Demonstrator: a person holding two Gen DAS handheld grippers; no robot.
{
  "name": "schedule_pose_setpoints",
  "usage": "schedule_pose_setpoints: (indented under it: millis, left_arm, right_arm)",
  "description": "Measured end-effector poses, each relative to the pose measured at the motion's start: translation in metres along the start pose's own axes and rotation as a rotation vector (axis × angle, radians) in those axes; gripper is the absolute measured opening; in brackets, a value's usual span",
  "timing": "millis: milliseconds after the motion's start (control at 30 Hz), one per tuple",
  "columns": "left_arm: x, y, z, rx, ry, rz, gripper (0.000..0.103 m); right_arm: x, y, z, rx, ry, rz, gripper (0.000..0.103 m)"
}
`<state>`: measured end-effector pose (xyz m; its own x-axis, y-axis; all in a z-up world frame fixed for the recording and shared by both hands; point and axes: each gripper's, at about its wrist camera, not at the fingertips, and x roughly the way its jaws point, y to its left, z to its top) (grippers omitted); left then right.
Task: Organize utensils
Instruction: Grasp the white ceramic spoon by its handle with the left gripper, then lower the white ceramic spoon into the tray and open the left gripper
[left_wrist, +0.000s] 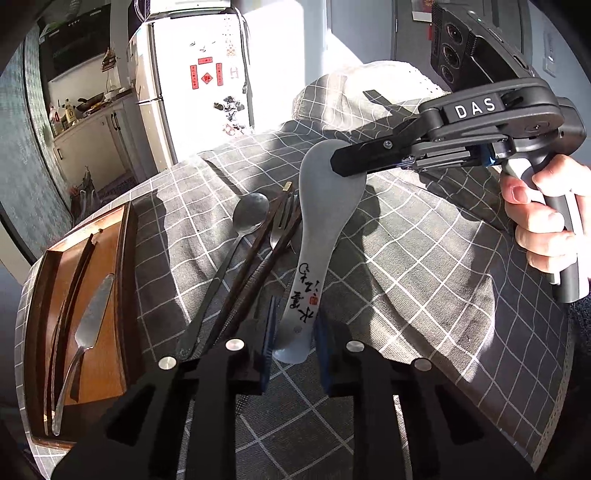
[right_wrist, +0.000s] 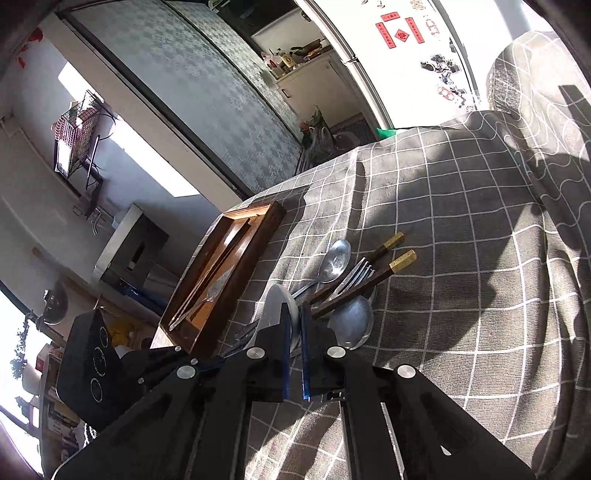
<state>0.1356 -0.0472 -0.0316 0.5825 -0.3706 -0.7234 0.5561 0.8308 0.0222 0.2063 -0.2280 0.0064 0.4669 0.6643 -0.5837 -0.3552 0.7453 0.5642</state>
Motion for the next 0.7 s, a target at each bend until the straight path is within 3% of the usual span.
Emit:
schedule_pose_setpoints:
  millis: [233,533,600,633,700]
  left_arm:
    - [-0.033,0.055,-0.012,-0.095,-0.037,0.104,0.023]
    - [-0.046,0.132,-0.046,-0.214,0.033,0.241,0.026]
    - [-0.049,0.143,-0.051,-0.235,0.035,0.267,0.032]
    - [-0.051,0.148,-0.054,-0.248,0.033,0.274,0.041]
    - [-0.053,0.155,-0.058,-0.26,0.033,0.269,0.043]
  right_arm:
    - [0.051,0.055,0.026,-0.082,0.049,0.051,0.005]
    - [0.142,0.099,0.035,-0.097,0.153,0.09,0.005]
    - [0.155,0.104,0.033,-0.099,0.166,0.089,0.004]
    - [0.159,0.104,0.032,-0.096,0.173,0.095,0.004]
    - [0.168,0.102,0.031,-0.087,0.186,0.097,0.004]
